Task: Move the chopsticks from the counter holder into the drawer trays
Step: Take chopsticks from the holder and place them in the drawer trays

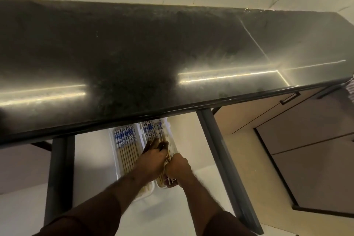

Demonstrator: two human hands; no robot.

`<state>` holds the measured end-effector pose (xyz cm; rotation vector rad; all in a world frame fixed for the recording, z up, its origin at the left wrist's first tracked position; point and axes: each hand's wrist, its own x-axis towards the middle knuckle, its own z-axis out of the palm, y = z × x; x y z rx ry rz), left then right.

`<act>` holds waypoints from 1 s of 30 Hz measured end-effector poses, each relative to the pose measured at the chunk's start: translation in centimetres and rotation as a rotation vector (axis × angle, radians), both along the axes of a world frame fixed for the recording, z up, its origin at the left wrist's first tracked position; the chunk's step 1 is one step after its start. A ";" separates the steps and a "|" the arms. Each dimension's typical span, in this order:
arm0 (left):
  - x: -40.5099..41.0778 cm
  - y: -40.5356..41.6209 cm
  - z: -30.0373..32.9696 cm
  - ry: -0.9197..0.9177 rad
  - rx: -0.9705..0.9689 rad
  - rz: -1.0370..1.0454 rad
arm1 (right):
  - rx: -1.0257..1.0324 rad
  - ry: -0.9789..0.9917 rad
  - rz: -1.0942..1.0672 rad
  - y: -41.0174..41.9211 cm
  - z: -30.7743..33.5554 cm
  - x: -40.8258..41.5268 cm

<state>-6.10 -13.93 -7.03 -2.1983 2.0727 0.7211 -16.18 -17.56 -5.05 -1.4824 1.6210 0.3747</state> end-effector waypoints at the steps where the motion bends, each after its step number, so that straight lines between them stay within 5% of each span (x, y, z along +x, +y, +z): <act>1: 0.0 0.0 -0.1 0.000 -0.009 0.001 | -0.006 -0.010 -0.006 0.1 -0.2 0.0; 12: -0.2 -0.3 -0.4 -0.033 -0.045 0.018 | 0.034 -0.065 -0.029 -1.0 -1.1 -0.1; 18: -0.6 -0.5 -1.3 -0.098 -0.018 -0.024 | -0.131 0.092 0.177 -0.2 -1.3 -0.1; 30: -1.3 -1.8 -1.8 -0.279 0.087 -0.085 | -0.280 0.144 0.226 2.0 -1.6 0.4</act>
